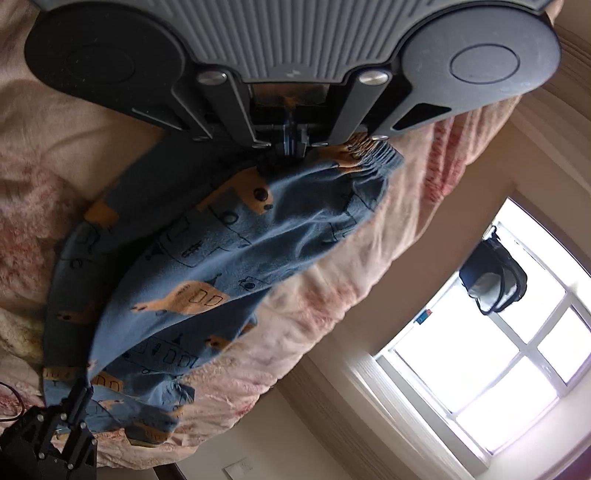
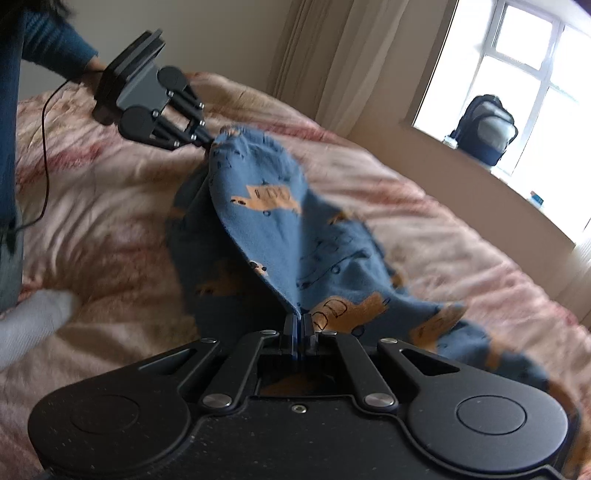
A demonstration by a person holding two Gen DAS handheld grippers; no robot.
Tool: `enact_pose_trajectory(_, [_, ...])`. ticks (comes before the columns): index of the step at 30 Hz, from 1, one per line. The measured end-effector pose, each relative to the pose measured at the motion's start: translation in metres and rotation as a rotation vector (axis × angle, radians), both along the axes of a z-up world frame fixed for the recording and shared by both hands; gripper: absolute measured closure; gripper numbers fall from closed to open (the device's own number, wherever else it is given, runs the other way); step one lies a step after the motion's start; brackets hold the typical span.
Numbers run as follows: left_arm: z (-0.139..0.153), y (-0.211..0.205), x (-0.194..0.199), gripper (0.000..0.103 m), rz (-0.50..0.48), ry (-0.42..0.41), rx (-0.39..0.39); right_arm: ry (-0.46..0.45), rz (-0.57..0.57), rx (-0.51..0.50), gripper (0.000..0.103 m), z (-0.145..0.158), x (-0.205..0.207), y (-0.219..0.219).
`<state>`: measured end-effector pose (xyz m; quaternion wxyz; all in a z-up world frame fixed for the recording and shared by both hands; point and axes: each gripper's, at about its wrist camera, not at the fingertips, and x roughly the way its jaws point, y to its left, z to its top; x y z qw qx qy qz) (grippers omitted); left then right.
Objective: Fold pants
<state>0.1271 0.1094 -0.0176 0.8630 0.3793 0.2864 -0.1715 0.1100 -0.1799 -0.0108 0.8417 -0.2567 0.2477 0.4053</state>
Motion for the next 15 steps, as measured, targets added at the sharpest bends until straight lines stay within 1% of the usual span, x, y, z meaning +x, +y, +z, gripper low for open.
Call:
enact_pose_trajectory(2, [-0.001,0.002,0.0,0.102,0.004,0.014,-0.004,0.028,-0.005,0.001,0.103,-0.01,0.004,0.003])
enact_pose_trajectory(7, [0.004,0.009,-0.011,0.102,0.018,0.028,-0.035,0.065,-0.018,0.015,0.103,-0.015,0.013,0.002])
enact_pose_trajectory(12, [0.005,0.012,-0.018,0.103,0.054,0.033,-0.045,0.073,-0.025,0.023,0.103,-0.018,0.013,0.002])
enact_pose_trajectory(15, [0.008,0.014,-0.021,0.103,0.072,0.025,-0.059,0.06,-0.021,0.032,0.103,-0.016,0.01,0.001])
